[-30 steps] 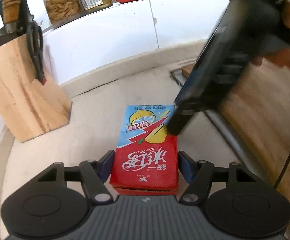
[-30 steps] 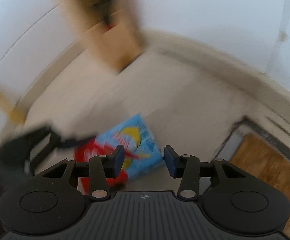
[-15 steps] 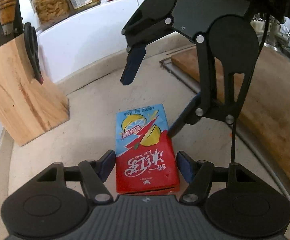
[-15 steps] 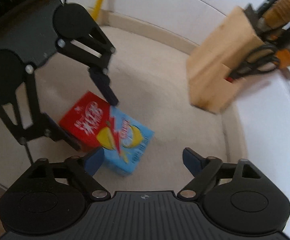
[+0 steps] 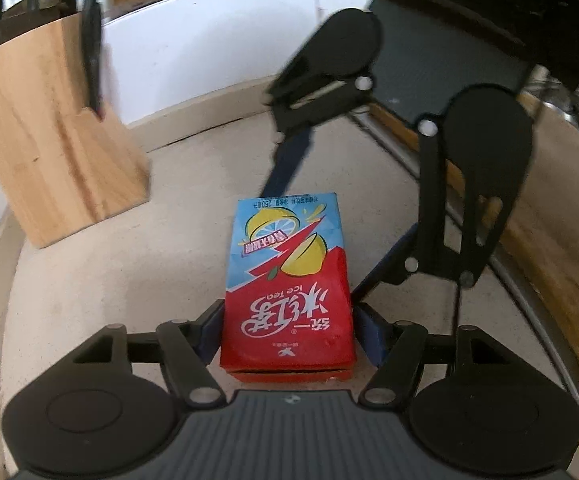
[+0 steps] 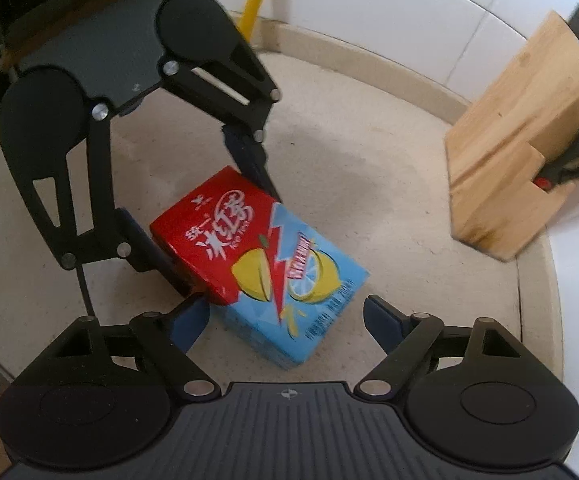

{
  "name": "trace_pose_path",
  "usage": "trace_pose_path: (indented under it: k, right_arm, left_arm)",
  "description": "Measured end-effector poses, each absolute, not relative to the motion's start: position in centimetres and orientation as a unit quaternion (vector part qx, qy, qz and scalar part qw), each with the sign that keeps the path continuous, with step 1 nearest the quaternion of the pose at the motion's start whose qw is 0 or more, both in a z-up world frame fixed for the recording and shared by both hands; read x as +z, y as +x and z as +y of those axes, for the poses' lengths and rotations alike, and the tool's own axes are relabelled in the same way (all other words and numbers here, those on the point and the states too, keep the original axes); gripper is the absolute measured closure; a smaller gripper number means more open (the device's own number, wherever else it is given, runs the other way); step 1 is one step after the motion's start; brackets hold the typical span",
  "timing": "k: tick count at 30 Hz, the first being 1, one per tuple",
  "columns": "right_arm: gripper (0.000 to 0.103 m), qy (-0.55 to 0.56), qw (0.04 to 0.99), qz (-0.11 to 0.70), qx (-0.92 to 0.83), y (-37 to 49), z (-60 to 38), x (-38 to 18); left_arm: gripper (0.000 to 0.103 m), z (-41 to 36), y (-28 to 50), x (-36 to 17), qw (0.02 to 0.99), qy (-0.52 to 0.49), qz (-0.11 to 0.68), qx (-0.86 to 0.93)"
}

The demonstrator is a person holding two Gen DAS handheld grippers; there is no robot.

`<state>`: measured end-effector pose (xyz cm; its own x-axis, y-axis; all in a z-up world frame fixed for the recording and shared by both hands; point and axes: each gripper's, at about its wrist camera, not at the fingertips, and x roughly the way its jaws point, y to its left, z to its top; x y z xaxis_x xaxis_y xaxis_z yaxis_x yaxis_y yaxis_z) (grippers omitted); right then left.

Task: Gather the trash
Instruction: 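Grasp the red-and-blue Ice Tea carton with the right tool, then carry the Ice Tea carton with the right tool over the black bin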

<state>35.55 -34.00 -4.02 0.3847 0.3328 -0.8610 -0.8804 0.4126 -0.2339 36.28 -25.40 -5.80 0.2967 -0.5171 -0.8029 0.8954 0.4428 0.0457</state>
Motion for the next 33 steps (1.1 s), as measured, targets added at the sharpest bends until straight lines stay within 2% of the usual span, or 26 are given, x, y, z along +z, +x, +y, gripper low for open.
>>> trace_pose_path:
  k: [6, 7, 8, 18, 33]
  right_arm:
    - [0.043, -0.302, 0.787, 0.405, 0.354, 34.0, -34.0, -3.2]
    - [0.051, -0.292, 0.793, 0.41, 0.342, 33.7, -33.9, -2.9]
    - [0.052, -0.287, 0.796, 0.412, 0.338, 33.3, -33.8, -2.6]
    - [0.055, -0.289, 0.807, 0.399, 0.326, 30.0, -31.1, -1.3]
    - [0.058, -0.331, 0.792, 0.362, 0.364, 27.7, -21.5, 0.5]
  left_arm:
    - [0.046, -23.6, 35.7, -4.7, 0.786, 0.216, 0.371, -0.445]
    - [0.046, -23.3, 35.4, -4.6, 0.786, 0.209, 0.372, -0.446]
    - [0.046, -23.1, 35.0, -4.5, 0.788, 0.207, 0.373, -0.445]
    - [0.046, -19.7, 32.2, -2.6, 0.814, 0.19, 0.354, -0.418]
    - [0.046, -10.3, 27.1, 0.4, 0.863, 0.172, 0.332, -0.34]
